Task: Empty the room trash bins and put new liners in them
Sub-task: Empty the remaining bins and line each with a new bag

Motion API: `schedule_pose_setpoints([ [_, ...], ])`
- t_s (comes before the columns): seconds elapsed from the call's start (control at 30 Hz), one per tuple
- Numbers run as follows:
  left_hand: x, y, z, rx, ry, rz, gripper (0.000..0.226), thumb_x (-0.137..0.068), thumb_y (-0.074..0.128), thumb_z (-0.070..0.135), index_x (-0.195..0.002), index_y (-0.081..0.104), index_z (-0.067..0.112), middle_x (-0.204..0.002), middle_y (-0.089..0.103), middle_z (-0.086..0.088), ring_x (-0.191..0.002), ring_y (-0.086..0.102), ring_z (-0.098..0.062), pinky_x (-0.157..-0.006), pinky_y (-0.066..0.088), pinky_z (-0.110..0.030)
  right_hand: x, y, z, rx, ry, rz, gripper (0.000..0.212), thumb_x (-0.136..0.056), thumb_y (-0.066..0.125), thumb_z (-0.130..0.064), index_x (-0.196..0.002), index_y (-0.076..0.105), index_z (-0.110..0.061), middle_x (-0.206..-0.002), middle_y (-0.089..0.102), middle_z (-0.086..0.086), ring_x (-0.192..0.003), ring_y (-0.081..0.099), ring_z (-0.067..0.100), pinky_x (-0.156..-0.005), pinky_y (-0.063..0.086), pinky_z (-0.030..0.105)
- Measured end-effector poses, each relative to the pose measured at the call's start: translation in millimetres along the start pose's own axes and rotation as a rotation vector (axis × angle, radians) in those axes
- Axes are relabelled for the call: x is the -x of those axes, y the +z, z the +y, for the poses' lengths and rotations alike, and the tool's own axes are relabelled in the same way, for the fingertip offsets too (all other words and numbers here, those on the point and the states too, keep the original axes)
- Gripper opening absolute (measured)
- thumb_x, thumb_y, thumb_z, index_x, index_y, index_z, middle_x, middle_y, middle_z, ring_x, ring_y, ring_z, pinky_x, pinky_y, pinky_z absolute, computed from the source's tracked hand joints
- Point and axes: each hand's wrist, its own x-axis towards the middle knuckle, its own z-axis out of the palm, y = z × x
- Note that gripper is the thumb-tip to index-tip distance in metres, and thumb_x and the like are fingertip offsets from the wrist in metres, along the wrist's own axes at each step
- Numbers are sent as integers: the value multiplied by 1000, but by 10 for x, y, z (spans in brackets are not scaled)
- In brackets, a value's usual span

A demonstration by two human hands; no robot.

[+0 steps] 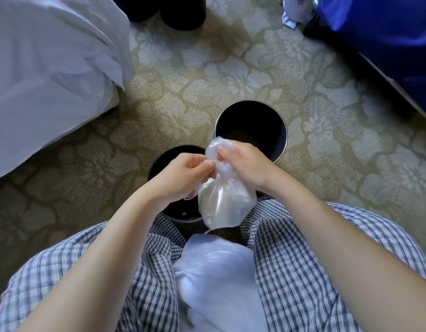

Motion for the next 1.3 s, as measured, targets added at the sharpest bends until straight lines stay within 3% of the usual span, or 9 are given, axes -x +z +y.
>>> schedule_pose_setpoints([
  [0.13,52,-126,54,52,-15,49,31,-100,42,17,-72,52,9,-51,32,5,-42,26,-12,-36,20,-18,35,-159,34,91,-14,9,43,-84,45,-63,-67,52,-23,-62,51,-11,-64,49,8,-69,41,35],
  [0.27,128,-219,49,40,-12,85,31,-100,41,16,-71,51,9,-47,30,10,-39,23,-8,-34,18,-14,140,-326,63,142,-27,-6,24,-86,60,-46,-70,59,-28,-54,51,-25,-55,46,-6,-62,33,25],
  [0.47,316,-213,72,-62,56,154,33,-100,42,16,-71,54,9,-49,30,8,-37,25,-8,-35,20,-16,390,-469,-52,234,-55,45,22,-83,59,-49,-71,60,-32,-66,55,-13,-71,53,9,-74,46,37],
  [0.7,690,-91,329,-405,216,156,24,-96,51,23,-76,64,20,-60,51,8,-41,45,0,-44,33,-12,916,-663,-370,445,-89,176,21,-88,57,-45,-96,66,-27,-86,59,-9,-91,58,20,-77,42,31],
  [0.8,853,-16,516,-617,288,226,25,-93,56,25,-80,65,5,-77,54,-8,-63,52,-7,-55,36,-17,1171,-766,-534,473,-110,226,23,-89,58,-41,-102,66,-25,-91,62,-3,-93,56,22,-77,40,31],
  [0.9,1021,112,730,-727,375,254,31,-90,58,25,-74,58,-2,-75,50,-12,-73,48,-22,-61,33,-22,1461,-877,-663,486,-125,280,23,-91,58,-37,-107,66,-22,-81,56,-9,-89,54,19,-72,36,28],
  [0.97,1161,223,871,-742,419,232,34,-90,58,24,-67,52,0,-67,43,-3,-64,44,-19,-56,29,-20,1662,-950,-708,480,-118,310,21,-91,57,-36,-106,65,-22,-71,46,-17,-83,49,14,-70,32,26],
  [1.1,1398,453,1138,-757,465,207,35,-91,58,24,-59,48,17,-55,39,6,-50,34,-8,-48,28,-19,2005,-1114,-739,465,-108,364,16,-90,59,-34,-102,64,-25,-72,46,-17,-83,49,15,-73,33,27],
  [1.3,1512,745,1528,-840,554,265,31,-90,58,21,-73,52,-5,-58,41,-3,-52,31,-12,-48,26,-20,2356,-1371,-784,446,-109,461,15,-89,60,-30,-102,64,-24,-67,44,-15,-79,47,16,-73,38,28],
])
